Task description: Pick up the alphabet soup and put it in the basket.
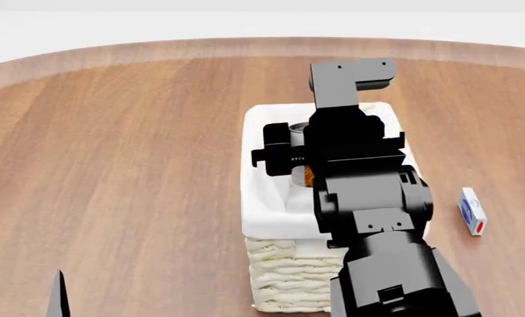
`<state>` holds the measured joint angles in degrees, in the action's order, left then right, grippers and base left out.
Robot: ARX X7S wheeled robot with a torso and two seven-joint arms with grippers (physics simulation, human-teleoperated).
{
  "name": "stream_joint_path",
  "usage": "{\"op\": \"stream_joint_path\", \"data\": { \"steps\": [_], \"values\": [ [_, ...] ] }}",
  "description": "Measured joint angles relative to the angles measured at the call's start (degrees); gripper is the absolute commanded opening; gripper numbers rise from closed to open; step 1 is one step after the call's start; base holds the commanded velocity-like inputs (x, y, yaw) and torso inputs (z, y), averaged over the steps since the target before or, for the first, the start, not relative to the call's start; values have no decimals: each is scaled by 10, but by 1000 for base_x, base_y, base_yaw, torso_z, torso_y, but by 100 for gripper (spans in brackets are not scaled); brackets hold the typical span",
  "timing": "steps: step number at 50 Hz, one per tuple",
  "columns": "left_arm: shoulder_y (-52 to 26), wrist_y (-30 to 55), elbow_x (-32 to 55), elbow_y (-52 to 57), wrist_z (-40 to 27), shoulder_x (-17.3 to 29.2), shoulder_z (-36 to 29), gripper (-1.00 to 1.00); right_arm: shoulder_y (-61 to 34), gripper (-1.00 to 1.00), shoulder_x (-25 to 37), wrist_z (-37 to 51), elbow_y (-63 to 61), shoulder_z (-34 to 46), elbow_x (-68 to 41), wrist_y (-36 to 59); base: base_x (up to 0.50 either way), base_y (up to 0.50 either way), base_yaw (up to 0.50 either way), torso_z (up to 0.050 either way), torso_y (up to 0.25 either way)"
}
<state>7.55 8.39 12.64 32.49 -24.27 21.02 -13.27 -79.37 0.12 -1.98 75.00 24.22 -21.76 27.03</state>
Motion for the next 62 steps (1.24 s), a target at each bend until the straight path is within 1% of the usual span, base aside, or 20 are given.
{"op": "stream_joint_path", "data": {
  "steps": [9,10,26,39,45,50,52,55,62],
  "values": [
    [-1,-1,1,-2,-1,1,-1,100,8,-100,0,1,0,-1,0,-2,0,0,0,1,0],
    [-1,-1,1,-2,-1,1,-1,100,8,100,0,1,0,-2,0,-3,0,0,0,0,0],
    [-2,-3,3,-3,-2,3,-3,100,5,100,-1,-3,0,-18,21,-16,0,0,0,0,0],
    [-2,-4,4,-6,-3,4,-6,100,-8,100,-1,15,0,-68,30,-214,0,0,0,0,0],
    [-2,-4,5,-6,-4,4,-7,100,-16,100,-1,19,-1,-72,31,-264,0,0,0,0,0],
    [-3,-4,6,-6,-5,5,-7,100,-27,100,-1,25,-1,-46,16,-295,0,0,0,0,0],
    [-3,-4,6,-6,-5,5,-7,100,-24,100,5,35,-25,-30,8,-293,0,0,0,0,0],
    [-3,-3,5,-5,-6,6,-8,100,-3,100,26,61,-107,-9,-4,-264,0,0,0,0,0],
    [-4,-2,4,-5,-7,6,-11,100,78,100,106,147,-414,14,-47,-158,0,0,0,0,0]
  ]
}}
